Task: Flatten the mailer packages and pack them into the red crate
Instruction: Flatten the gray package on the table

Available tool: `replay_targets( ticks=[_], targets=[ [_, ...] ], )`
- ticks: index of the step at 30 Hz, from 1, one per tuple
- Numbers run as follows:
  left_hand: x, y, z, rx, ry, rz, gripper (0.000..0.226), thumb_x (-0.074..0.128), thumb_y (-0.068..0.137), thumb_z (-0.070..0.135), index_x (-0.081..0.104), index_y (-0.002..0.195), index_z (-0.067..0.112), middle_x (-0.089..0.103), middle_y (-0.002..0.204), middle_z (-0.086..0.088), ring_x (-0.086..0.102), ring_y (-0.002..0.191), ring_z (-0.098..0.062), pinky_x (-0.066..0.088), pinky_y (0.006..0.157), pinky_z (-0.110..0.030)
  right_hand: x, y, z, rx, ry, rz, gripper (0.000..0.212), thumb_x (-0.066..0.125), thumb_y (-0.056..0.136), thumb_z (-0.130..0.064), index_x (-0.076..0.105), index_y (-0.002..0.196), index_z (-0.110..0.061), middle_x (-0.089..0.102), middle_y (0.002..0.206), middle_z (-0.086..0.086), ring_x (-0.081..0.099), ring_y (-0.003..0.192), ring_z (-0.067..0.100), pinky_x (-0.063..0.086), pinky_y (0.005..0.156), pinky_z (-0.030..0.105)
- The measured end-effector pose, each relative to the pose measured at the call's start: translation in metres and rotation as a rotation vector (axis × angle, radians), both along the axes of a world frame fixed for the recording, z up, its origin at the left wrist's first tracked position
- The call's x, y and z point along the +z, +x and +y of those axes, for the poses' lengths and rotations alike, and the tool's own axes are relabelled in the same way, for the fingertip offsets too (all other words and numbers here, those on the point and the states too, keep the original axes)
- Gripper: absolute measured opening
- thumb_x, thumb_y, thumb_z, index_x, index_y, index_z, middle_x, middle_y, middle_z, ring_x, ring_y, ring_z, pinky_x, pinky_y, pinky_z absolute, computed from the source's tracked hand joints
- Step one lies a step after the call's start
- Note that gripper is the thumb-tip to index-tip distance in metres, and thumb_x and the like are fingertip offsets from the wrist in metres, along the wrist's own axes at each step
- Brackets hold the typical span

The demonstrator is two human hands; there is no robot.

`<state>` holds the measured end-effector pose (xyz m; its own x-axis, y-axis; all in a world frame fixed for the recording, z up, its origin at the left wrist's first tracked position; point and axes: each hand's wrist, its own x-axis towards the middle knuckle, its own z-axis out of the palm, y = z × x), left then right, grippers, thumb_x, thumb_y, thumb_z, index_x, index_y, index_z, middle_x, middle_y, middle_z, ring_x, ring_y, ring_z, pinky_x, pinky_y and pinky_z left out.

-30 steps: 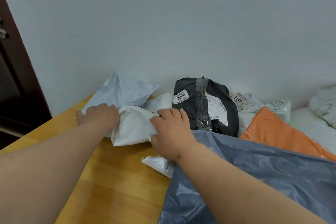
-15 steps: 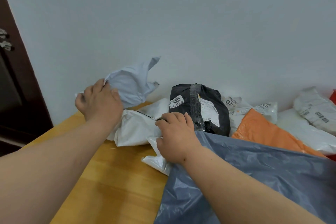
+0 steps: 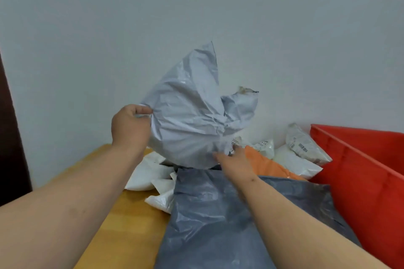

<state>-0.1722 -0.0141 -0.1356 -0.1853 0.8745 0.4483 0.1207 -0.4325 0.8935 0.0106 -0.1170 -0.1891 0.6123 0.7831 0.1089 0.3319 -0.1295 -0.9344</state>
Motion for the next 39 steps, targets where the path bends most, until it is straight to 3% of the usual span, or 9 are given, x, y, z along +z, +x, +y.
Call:
replay_targets(
  ticks=[2,8,12,14,19,26,30,34,39],
  targets=[
    [-0.010,0.010,-0.017,-0.102,-0.090,-0.050,0.029,0.048,0.084,-0.003,0.062,0.088,0.021,0.059,0.104,0.001,0.053,0.099,-0.020,0.041,0.075,-0.027,0.008,0.012,-0.032,-0.006,0.117,0.245,0.049,0.068,0.081,-0.024,0.052,0.126,-0.015,0.063,0.110,-0.003,0.061,0.100,0.017,0.049,0.078,0.033],
    [-0.044,0.027,-0.060,-0.423,-0.312,-0.217,0.045,0.042,0.087,-0.011,0.050,0.112,0.025,0.062,0.106,-0.005,0.062,0.094,-0.028,0.052,0.069,-0.042,0.000,0.051,-0.102,0.033,0.193,0.503,0.096,0.070,0.082,-0.016,0.012,0.157,-0.033,0.042,0.136,-0.001,0.041,0.119,0.022,0.039,0.079,0.034],
    [-0.059,0.033,-0.095,-0.580,-0.363,-0.193,0.041,0.033,0.088,-0.018,0.058,0.091,0.014,0.062,0.088,-0.008,0.058,0.079,-0.024,0.044,0.061,-0.032,-0.003,0.065,-0.131,0.052,0.239,0.477,0.102,0.078,0.057,-0.023,0.035,0.149,-0.032,0.053,0.134,-0.006,0.047,0.123,0.018,0.041,0.096,0.037],
    [-0.068,0.035,-0.101,-0.594,-0.386,-0.159,0.040,0.032,0.085,-0.020,0.057,0.089,0.010,0.061,0.089,-0.011,0.058,0.081,-0.027,0.044,0.064,-0.034,-0.002,0.066,-0.142,0.072,0.267,0.485,0.108,0.079,0.043,-0.024,0.042,0.145,-0.025,0.065,0.120,0.003,0.059,0.106,0.019,0.051,0.079,0.030],
    [-0.081,0.038,-0.104,-0.573,-0.370,-0.004,0.047,0.034,0.082,-0.020,0.063,0.098,0.014,0.066,0.107,-0.011,0.061,0.100,-0.030,0.050,0.079,-0.042,-0.001,0.071,-0.161,0.117,0.235,0.501,0.081,0.074,0.055,-0.029,0.051,0.132,-0.020,0.059,0.073,0.012,0.058,0.072,0.022,0.044,0.073,0.035],
    [-0.076,0.032,-0.126,-0.725,-0.268,0.174,0.049,0.047,0.066,-0.018,0.065,0.101,0.013,0.072,0.094,-0.010,0.064,0.092,-0.026,0.048,0.073,-0.031,-0.009,0.081,-0.164,0.097,0.100,0.407,0.057,0.073,0.072,-0.053,0.060,0.119,-0.022,0.071,0.107,0.009,0.068,0.091,0.026,0.041,0.085,0.040],
    [-0.073,0.039,-0.135,-0.907,-0.342,0.216,0.063,0.063,0.054,0.000,0.064,0.115,0.015,0.073,0.105,-0.010,0.068,0.100,-0.029,0.050,0.090,-0.041,-0.018,0.077,-0.158,0.048,0.056,0.349,0.011,0.058,0.097,-0.029,0.057,0.107,-0.023,0.067,0.098,0.005,0.061,0.077,0.020,0.043,0.079,0.038],
    [-0.072,0.047,-0.141,-0.817,-0.303,0.216,0.040,0.078,0.069,-0.005,0.070,0.106,0.005,0.075,0.098,-0.012,0.070,0.097,-0.032,0.053,0.092,-0.045,-0.019,0.080,-0.162,0.000,0.118,0.398,0.038,0.065,0.086,-0.026,0.050,0.121,-0.022,0.065,0.107,0.009,0.062,0.084,0.024,0.045,0.076,0.038],
    [-0.073,0.055,-0.144,-0.721,-0.291,0.228,0.019,0.069,0.078,-0.005,0.071,0.096,0.002,0.075,0.093,-0.015,0.068,0.098,-0.036,0.051,0.096,-0.052,-0.016,0.096,-0.176,0.067,0.175,0.360,0.078,0.059,0.081,-0.002,0.035,0.132,-0.055,0.062,0.086,0.007,0.056,0.073,0.020,0.046,0.070,0.035]
  ],
)
